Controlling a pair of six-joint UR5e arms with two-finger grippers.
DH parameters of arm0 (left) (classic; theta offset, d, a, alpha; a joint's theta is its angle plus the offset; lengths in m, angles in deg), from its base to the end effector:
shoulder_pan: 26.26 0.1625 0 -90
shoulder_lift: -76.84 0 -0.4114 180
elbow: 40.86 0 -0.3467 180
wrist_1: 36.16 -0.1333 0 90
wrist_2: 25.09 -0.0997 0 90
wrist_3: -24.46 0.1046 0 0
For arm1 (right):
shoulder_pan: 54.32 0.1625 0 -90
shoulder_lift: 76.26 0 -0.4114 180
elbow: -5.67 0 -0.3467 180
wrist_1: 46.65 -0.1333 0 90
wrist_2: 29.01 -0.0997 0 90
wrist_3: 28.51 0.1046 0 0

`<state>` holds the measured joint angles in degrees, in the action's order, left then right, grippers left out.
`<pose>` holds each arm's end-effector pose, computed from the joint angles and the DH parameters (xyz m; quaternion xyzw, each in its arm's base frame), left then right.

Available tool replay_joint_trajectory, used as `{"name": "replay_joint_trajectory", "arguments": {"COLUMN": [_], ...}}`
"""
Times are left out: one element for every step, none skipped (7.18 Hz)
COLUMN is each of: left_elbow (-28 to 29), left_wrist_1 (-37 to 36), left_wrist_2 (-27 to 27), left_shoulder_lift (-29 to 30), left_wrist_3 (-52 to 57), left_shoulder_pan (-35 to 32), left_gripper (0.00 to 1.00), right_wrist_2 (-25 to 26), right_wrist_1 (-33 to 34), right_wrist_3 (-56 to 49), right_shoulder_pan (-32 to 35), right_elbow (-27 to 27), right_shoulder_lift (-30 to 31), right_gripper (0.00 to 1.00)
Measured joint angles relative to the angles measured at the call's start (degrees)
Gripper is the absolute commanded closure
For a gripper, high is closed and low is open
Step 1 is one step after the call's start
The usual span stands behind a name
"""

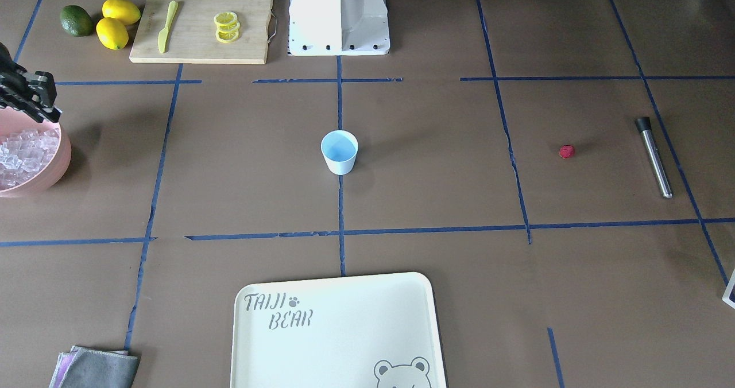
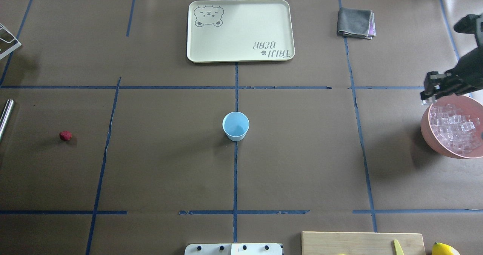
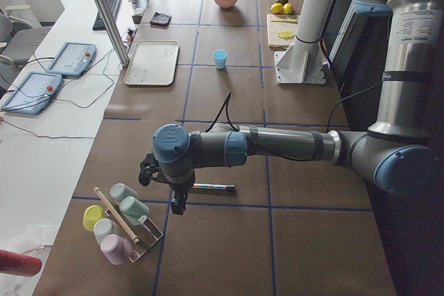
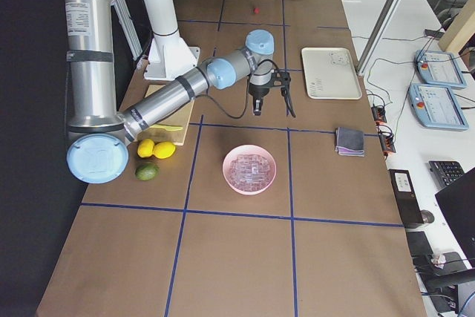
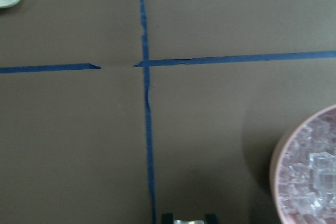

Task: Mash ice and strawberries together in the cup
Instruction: 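Lift the ice cube and carry it over the light-blue cup with the right gripper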

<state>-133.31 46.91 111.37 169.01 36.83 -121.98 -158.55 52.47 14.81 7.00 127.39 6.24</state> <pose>-0.1028 -0.4499 0.6217 0.0437 0.3924 0.0453 0.9177 -0.1570 -0.4259 0.3709 0.0057 -0.4079 0.0287 0.9126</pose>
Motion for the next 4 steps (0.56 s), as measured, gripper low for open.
{"name": "replay_joint_trajectory", "arguments": {"left_elbow": [-0.3, -0.5, -0.6, -0.6], "left_wrist_1": [0.5, 1.0, 1.2, 1.3], "left_wrist_2": [0.0, 0.0, 0.0, 0.0], "left_shoulder_lift": [-0.1, -0.2, -0.3, -0.3], "left_wrist_3": [0.0, 0.0, -0.1, -0.1], "left_shoulder_pan": [0.0, 0.0, 0.0, 0.0], "left_gripper": [0.00, 0.00, 0.00, 0.00], "right_wrist_2": [0.0, 0.6, 2.7, 6.5], "right_wrist_1": [5.3, 8.3, 9.5, 9.8], "right_wrist_3": [4.8, 11.8, 18.2, 24.0], "right_shoulder_pan": [-3.3, -7.2, -11.5, -16.5], "right_elbow": [-0.5, -1.6, -2.7, -4.5], "right_shoulder_lift": [-8.1, -15.5, -20.8, -25.6], "right_gripper": [1.00, 1.00, 1.00, 1.00]}}
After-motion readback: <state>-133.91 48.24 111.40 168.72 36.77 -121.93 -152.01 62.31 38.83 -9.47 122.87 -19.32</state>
